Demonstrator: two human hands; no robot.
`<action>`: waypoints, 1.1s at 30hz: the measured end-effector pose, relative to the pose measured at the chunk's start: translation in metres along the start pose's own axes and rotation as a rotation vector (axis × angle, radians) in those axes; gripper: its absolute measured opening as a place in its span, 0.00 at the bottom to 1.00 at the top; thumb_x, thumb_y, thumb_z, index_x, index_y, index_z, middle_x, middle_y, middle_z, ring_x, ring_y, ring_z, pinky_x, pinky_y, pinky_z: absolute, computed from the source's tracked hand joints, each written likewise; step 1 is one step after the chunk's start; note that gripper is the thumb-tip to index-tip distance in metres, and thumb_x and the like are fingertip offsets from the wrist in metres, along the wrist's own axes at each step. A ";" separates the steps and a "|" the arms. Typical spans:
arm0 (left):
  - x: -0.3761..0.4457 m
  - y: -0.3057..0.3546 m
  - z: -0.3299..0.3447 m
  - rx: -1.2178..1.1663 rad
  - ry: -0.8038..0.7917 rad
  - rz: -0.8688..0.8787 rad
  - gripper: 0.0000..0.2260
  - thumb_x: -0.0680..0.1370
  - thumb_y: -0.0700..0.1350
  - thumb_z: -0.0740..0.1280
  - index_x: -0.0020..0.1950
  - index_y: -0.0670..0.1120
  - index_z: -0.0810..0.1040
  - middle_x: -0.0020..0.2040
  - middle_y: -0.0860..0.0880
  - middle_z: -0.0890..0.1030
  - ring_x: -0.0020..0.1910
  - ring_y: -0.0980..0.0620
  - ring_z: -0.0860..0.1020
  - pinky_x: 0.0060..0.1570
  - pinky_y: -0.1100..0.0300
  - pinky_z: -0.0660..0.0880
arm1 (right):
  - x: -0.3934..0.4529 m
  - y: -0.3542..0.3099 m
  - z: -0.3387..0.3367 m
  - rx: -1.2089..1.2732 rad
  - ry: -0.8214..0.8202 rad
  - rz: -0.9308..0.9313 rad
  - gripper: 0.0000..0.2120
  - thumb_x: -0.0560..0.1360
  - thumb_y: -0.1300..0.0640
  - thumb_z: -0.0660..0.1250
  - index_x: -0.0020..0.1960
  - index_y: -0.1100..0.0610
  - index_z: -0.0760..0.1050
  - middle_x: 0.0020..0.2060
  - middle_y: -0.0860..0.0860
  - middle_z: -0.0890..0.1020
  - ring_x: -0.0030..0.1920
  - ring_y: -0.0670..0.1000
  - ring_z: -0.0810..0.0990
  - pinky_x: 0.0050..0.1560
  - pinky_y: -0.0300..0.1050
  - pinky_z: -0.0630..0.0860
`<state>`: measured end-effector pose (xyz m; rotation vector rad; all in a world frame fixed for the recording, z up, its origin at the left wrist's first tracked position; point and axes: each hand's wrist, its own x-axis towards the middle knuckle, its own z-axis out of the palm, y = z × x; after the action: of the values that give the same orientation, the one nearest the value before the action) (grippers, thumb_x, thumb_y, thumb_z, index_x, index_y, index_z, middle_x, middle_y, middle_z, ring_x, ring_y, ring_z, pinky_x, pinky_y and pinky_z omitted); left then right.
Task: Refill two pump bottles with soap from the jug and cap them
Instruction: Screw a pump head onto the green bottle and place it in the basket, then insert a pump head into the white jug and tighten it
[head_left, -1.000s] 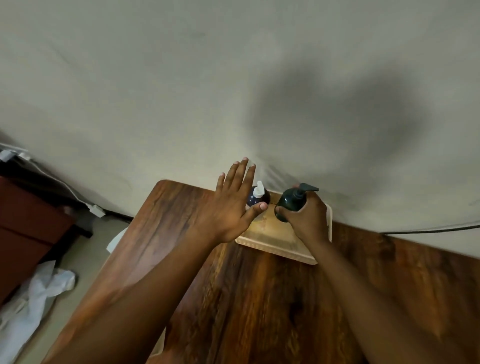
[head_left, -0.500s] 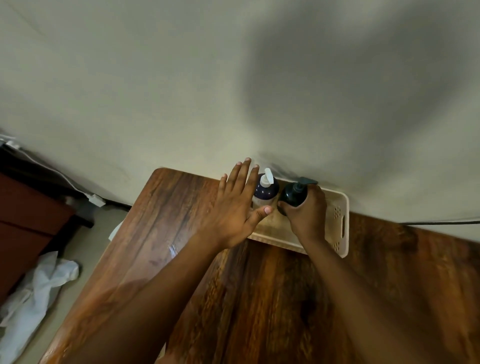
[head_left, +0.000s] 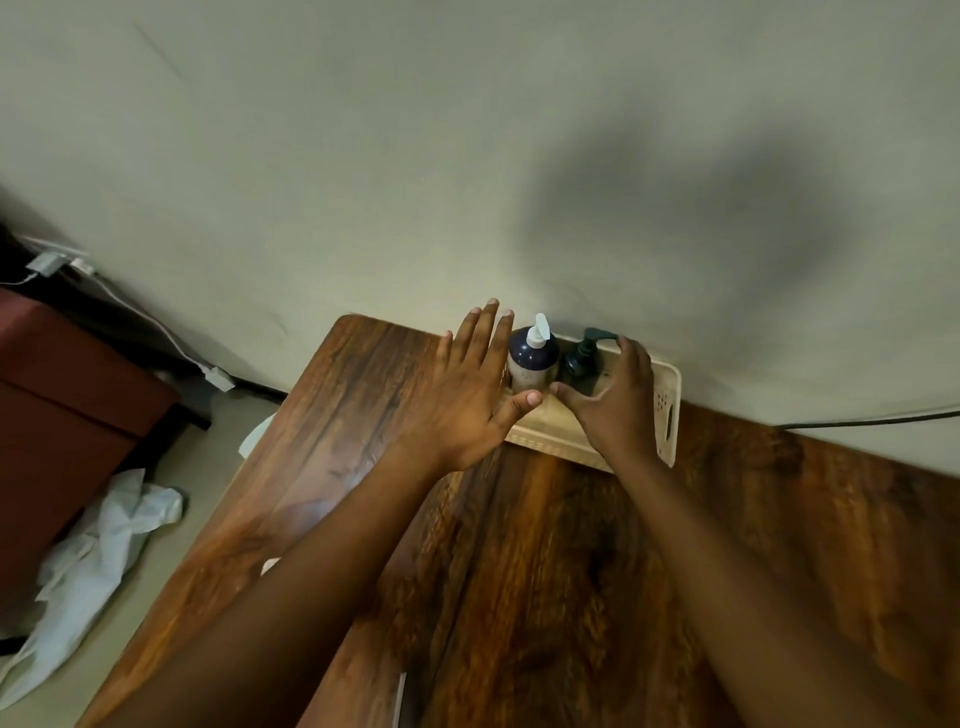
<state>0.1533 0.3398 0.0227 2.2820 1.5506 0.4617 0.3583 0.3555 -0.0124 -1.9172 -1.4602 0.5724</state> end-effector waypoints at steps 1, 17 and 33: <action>-0.008 0.005 -0.005 0.004 0.009 -0.006 0.42 0.80 0.71 0.45 0.86 0.49 0.41 0.86 0.49 0.37 0.84 0.50 0.36 0.82 0.40 0.40 | -0.008 -0.005 -0.006 -0.008 0.000 -0.027 0.49 0.66 0.42 0.81 0.78 0.54 0.60 0.78 0.54 0.66 0.77 0.57 0.65 0.74 0.54 0.70; -0.231 0.074 -0.046 0.072 0.104 -0.227 0.41 0.79 0.71 0.45 0.86 0.51 0.39 0.85 0.49 0.35 0.84 0.51 0.34 0.81 0.42 0.34 | -0.215 -0.050 -0.092 -0.132 -0.310 -0.313 0.58 0.68 0.32 0.74 0.84 0.49 0.43 0.83 0.50 0.50 0.82 0.55 0.51 0.79 0.59 0.60; -0.367 0.083 -0.051 0.121 0.192 -0.460 0.44 0.78 0.73 0.46 0.86 0.49 0.41 0.86 0.47 0.40 0.85 0.47 0.39 0.82 0.36 0.41 | -0.325 -0.056 -0.075 -0.147 -0.543 -0.459 0.55 0.69 0.34 0.75 0.83 0.49 0.45 0.83 0.51 0.51 0.82 0.55 0.52 0.78 0.61 0.63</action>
<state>0.0701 -0.0265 0.0786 1.9123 2.1756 0.4779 0.2801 0.0356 0.0656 -1.5039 -2.2585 0.8178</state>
